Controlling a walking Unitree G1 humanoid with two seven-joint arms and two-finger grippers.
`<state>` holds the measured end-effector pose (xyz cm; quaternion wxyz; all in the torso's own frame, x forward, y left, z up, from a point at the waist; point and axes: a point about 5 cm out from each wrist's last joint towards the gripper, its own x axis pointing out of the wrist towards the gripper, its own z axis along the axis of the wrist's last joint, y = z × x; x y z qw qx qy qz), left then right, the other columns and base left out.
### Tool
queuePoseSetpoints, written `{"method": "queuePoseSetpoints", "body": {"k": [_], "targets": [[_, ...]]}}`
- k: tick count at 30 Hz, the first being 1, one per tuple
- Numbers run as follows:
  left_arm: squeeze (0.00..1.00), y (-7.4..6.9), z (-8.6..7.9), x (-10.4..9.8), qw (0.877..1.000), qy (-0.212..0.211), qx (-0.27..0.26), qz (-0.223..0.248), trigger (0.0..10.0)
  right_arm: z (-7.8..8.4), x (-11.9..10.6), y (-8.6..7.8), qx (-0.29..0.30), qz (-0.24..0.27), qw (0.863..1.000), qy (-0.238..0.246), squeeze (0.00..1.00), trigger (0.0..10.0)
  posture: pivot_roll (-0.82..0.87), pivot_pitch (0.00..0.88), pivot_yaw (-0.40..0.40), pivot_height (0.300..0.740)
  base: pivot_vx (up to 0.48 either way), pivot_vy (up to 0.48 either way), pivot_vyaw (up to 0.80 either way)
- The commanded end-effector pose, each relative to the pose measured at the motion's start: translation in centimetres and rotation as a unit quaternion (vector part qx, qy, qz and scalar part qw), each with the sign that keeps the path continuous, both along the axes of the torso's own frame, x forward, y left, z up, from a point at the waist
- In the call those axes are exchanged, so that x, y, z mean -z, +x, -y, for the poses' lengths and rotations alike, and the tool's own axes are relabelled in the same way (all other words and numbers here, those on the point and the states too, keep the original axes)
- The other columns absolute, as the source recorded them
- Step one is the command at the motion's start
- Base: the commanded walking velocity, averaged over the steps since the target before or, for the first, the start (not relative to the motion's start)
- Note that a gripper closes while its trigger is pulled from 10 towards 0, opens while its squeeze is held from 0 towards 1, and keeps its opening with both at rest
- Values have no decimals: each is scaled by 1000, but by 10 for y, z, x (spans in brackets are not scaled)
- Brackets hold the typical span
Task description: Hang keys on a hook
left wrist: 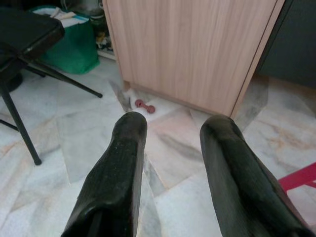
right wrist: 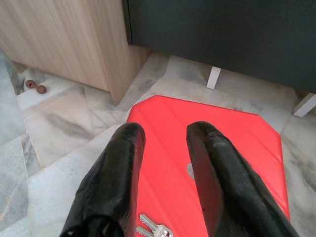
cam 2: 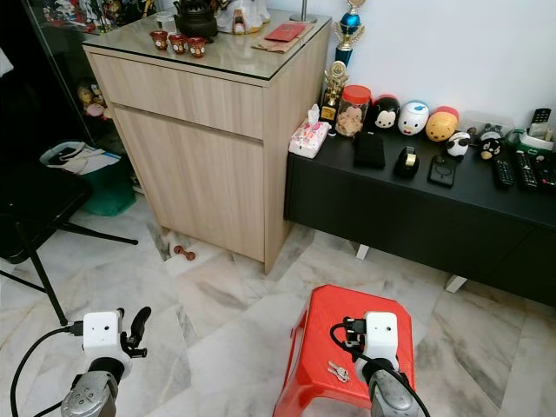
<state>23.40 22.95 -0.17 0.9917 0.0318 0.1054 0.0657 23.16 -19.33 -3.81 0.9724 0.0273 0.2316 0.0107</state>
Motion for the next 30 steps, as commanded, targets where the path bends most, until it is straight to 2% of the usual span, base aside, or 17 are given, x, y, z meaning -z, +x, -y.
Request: {"method": "queuePoseSetpoints", "body": {"k": [1,13,17,28,30], "targets": [[0,-4,0,3,1000,-7,-9,-8,10000,4,1,-1,2,-8,1000,-4,0,10000,-32,0,-58,740,0,0,0],[0,-5,-3,4,1000,-6,-17,-10,10000,1,-2,4,-1,1,1000,-4,0,10000,-33,0,-60,732,0,0,0],[0,-3,-2,1,1000,-7,-17,-5,10000,2,-1,5,10,-14,1000,-8,0,10000,-31,0,-62,732,0,0,0],[0,-3,-1,0,1000,-10,-17,-5,10000,3,0,4,9,-17,1000,-11,0,10000,-31,0,-64,668,0,0,0],[0,-2,-1,0,1000,-11,-17,-5,10000,2,-1,5,8,-13,1000,-12,0,10000,-29,0,-65,668,0,0,0]]}}
